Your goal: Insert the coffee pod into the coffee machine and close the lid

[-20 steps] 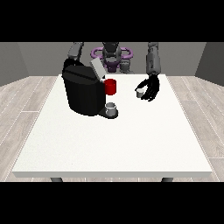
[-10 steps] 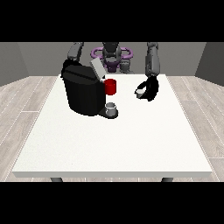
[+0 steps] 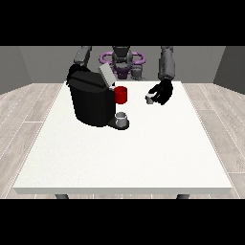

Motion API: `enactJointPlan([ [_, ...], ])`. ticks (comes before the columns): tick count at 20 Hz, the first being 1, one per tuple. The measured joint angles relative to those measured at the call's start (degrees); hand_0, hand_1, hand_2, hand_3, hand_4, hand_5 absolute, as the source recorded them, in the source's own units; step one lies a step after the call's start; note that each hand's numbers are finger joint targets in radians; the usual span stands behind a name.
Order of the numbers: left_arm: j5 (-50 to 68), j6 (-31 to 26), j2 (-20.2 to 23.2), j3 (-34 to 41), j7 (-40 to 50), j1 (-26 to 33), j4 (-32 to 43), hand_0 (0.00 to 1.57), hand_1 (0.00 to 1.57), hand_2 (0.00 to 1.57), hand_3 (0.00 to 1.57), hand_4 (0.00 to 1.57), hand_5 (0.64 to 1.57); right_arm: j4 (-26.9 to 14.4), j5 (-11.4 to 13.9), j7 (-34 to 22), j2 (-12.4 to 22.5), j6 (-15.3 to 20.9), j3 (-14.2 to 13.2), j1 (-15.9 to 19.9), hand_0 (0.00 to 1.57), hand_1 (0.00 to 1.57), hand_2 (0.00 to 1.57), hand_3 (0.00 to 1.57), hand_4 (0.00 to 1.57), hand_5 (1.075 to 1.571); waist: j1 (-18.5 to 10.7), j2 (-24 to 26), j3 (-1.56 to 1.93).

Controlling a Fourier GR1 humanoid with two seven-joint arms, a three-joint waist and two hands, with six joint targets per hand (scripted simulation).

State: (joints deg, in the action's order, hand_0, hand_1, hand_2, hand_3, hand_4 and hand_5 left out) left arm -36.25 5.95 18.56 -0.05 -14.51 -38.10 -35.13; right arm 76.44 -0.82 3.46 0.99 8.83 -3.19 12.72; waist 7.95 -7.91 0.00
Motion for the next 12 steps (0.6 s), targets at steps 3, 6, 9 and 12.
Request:
enactJointPlan([
  [3, 0.3, -3.1, 0.3, 0.0, 0.7, -2.7, -1.5, 1.29, 1.29, 1.36, 1.34, 0.56, 1.571, -1.8, -0.3, 0.8, -0.2, 0.0, -0.4, -0.3, 0.0, 0.0, 0.0, 0.0, 0.44, 1.571, -0.3, 1.2, 0.01],
  [6, 0.6, -5.8, 0.6, 0.1, 1.6, -5.4, -2.8, 1.26, 1.26, 1.33, 1.29, 0.54, 1.571, -3.6, -0.7, 1.3, 0.3, -0.5, -1.0, -0.1, 0.0, 0.0, 0.0, 0.0, 0.49, 1.571, -0.4, 1.9, 0.02],
  [9, 0.6, -8.5, 0.4, -0.2, 2.3, -7.6, -4.3, 1.25, 1.25, 1.33, 1.29, 0.56, 1.571, -4.6, -0.3, 0.4, 0.6, 0.1, -1.2, 1.0, 0.0, 0.0, 0.0, 0.0, 0.47, 1.571, -0.8, 2.8, 0.02],
  [12, 1.3, -12.0, 1.3, 0.4, 3.5, -10.4, -5.5, 1.25, 1.25, 1.33, 1.28, 0.54, 1.571, -5.9, -0.7, 1.3, 0.8, -0.8, -1.2, 0.8, 0.0, 0.0, 0.0, 0.0, 0.41, 1.571, -0.6, 3.4, 0.01],
])
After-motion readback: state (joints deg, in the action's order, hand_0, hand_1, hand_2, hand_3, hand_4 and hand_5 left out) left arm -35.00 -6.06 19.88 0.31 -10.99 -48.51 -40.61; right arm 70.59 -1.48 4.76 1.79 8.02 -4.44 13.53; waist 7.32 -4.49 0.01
